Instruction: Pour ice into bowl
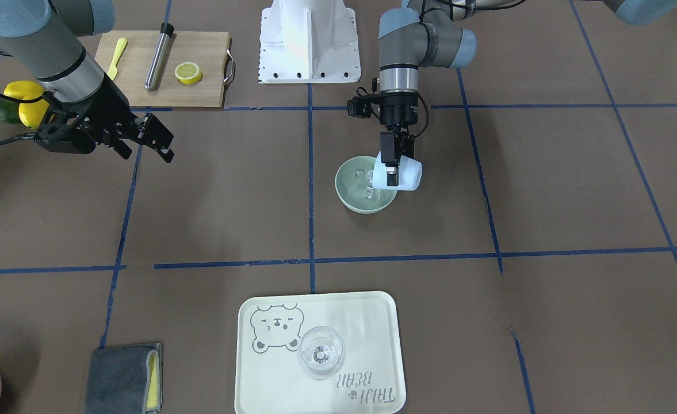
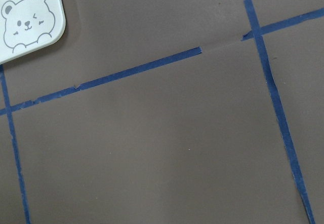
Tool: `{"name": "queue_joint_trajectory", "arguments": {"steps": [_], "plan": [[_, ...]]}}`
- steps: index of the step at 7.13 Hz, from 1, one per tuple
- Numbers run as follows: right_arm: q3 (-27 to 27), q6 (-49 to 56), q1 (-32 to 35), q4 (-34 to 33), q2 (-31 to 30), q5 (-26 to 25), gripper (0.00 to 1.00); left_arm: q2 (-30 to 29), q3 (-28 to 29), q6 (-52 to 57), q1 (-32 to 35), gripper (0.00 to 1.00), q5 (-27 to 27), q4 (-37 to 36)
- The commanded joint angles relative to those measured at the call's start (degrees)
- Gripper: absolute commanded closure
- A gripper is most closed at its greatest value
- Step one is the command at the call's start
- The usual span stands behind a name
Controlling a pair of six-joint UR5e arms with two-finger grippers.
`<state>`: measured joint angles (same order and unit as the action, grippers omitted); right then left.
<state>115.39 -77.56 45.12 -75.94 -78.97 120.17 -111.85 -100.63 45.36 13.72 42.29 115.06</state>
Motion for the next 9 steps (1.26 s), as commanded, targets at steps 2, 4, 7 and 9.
{"name": "queue_joint_trajectory", "arguments": {"steps": [2,4,7,9], "plan": [[0.0,0.0,0.0,0.0,0.0,0.0,0.0,0.0,-1.3,1.0,0.0,1.0,1.1,-3.9],[-0.1,0.0,0.0,0.0,0.0,0.0,0.0,0.1,-2.3,0.9,0.2,1.0,1.2,-4.4],[0.0,-0.1,0.0,0.0,0.0,0.0,0.0,0.9,-5.1,-17.6,0.8,1.0,1.4,-3.7],[0.4,-0.1,0.1,0.0,0.1,0.0,0.0,5.5,-8.3,-35.4,1.0,1.0,1.4,-2.5]]}}
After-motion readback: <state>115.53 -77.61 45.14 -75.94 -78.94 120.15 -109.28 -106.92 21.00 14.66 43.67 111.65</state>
